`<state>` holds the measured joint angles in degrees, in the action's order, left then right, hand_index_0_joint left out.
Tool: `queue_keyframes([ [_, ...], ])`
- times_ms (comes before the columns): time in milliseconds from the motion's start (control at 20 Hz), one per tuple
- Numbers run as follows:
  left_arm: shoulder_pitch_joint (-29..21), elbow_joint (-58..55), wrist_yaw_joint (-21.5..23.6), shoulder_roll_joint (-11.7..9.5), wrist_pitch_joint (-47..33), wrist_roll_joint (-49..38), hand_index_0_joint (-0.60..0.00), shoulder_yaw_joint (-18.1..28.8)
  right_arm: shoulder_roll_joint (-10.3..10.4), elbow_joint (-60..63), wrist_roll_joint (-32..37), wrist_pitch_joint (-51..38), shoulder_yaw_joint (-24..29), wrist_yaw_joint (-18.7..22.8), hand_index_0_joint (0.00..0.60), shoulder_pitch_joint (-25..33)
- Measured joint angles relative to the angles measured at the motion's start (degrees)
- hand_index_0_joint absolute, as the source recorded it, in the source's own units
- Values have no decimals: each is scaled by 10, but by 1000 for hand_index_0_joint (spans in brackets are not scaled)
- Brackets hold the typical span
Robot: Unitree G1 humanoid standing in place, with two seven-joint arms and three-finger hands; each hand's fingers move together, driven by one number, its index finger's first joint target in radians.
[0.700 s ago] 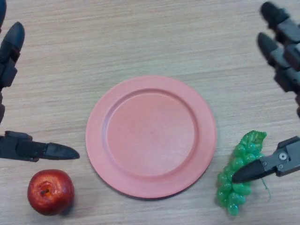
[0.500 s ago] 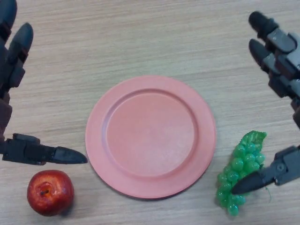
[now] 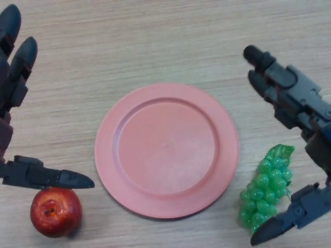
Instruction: Pick up the green grapes and place it on the plate
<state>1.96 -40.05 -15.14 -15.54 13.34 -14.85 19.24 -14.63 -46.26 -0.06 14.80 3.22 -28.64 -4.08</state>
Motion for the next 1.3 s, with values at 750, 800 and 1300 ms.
queue_keyframes([
  [750,-9,52,0,-1,-12,24,0,-2,-38,504,-180,-375,24,-3,0,51],
  [800,-11,51,0,-1,-12,24,0,-2,-44,529,-189,-388,24,-1,0,59],
  [1300,-10,62,17,-2,-17,27,0,1,-58,739,-258,-577,7,174,600,115],
])
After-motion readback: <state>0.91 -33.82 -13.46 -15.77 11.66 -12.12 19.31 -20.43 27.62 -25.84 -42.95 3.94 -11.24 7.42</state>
